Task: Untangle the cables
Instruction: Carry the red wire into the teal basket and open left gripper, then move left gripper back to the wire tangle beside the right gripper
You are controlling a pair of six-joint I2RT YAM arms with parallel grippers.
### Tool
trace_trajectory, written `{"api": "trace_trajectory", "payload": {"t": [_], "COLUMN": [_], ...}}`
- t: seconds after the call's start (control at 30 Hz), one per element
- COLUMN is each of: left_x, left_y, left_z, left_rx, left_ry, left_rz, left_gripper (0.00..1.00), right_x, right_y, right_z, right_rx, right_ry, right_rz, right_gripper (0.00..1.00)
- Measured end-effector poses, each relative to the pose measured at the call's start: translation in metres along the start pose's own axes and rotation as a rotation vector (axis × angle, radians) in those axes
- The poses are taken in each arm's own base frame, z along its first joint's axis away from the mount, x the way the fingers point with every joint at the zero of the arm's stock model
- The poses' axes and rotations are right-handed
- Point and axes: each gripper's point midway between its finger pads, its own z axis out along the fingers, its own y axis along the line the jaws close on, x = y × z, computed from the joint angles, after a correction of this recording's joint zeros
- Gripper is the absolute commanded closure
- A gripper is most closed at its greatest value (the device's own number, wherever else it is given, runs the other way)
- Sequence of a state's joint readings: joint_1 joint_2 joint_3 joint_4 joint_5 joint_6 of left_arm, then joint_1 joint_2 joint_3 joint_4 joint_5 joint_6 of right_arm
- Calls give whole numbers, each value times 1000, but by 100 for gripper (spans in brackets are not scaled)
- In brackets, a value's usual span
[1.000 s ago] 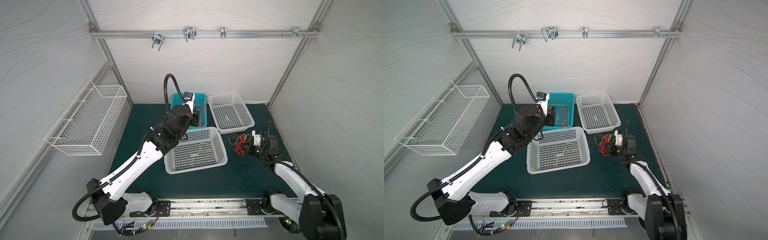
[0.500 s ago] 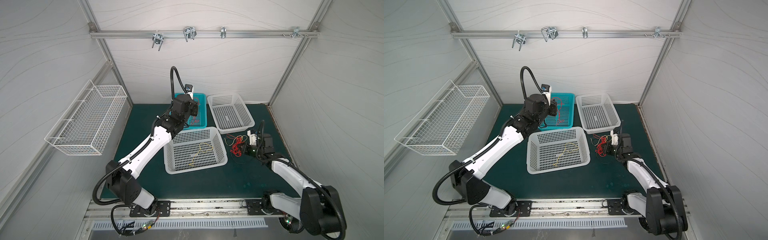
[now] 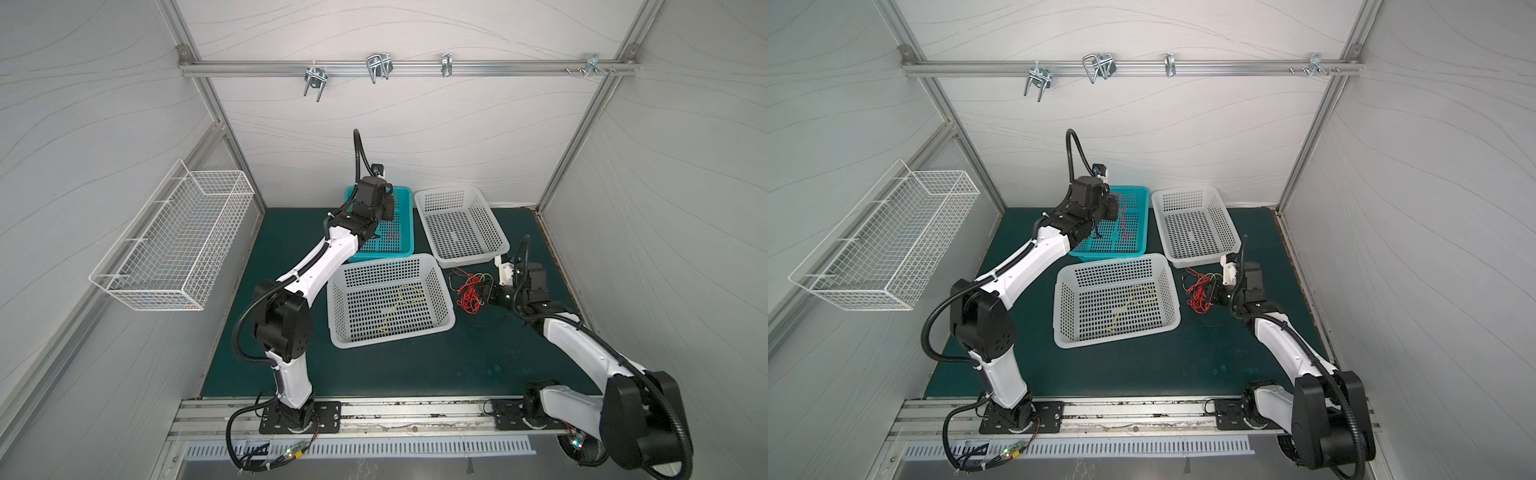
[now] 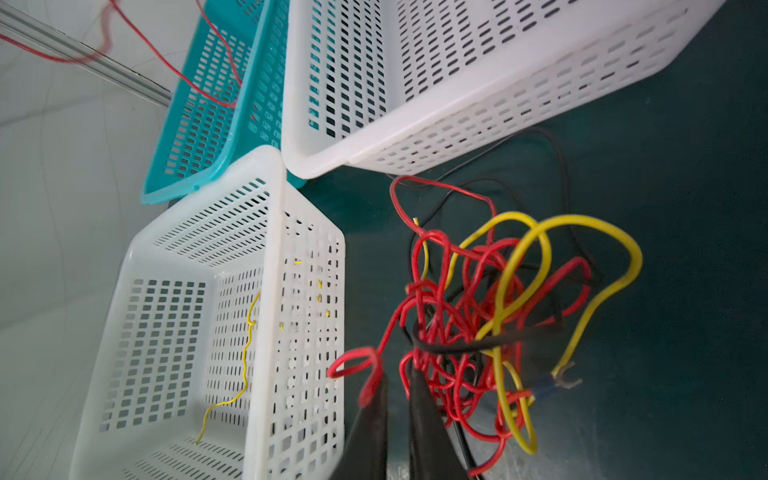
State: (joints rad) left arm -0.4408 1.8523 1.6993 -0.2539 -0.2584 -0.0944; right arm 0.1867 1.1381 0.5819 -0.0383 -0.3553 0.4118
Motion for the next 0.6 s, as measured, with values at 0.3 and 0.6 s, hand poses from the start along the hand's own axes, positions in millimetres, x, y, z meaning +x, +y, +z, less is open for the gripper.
{"api": "trace_trajectory", "payload": {"t": [0.3,0.6], "left_x": [70,74], "left_y": [3,0], "left_z": [36,34], "left_rx": [-40,-21], "left_ry": [200,221], "left_rz": [31,6], "left_gripper": [78,39], "right_x": [-11,-14], "right_y": [5,-4], "right_z": [0,2], "right_rx": [-7,54], "right_ry": [-14,-2], "right_rz": [-26,-16], "right_gripper": [86,85]}}
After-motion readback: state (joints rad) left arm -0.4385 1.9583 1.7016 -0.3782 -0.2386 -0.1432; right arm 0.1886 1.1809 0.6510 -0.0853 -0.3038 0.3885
